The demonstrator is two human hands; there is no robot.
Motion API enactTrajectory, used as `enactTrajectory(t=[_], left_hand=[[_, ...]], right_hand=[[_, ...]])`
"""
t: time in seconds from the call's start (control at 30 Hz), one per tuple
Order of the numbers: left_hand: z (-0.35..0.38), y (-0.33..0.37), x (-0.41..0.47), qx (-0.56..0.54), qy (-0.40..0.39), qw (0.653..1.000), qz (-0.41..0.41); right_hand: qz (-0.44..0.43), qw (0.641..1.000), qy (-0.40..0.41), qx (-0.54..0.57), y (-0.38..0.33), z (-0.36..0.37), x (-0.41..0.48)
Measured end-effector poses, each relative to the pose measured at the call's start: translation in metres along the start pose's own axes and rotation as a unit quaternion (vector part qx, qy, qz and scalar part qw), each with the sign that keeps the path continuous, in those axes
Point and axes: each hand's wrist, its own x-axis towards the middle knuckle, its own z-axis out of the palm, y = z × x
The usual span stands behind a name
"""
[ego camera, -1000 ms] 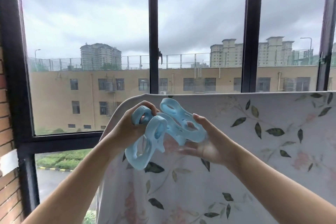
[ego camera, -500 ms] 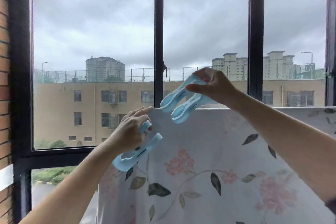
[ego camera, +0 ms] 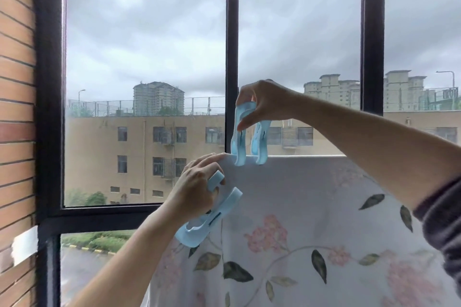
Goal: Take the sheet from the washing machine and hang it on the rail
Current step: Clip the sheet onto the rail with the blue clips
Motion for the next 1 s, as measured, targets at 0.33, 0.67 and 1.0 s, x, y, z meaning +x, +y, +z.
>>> enactTrajectory(t=[0.33, 0.67, 1.0], left_hand=[[0.003, -0.003, 0.001, -0.013, 0.033, 0.999, 0.014], [0.007, -0.003, -0.001, -0.006, 0.044, 0.999, 0.021], [0.004, 0.035, -0.013, -0.013, 0.074, 0.995, -0.066]], right_hand=[[0.032, 0.997, -0.061, 0.02, 0.017, 0.024, 0.008], [0.061, 0.985, -0.163, -0.019, 0.022, 0.02, 0.015], [0.09, 0.985, -0.138, 0.053, 0.039, 0.0, -0.037]])
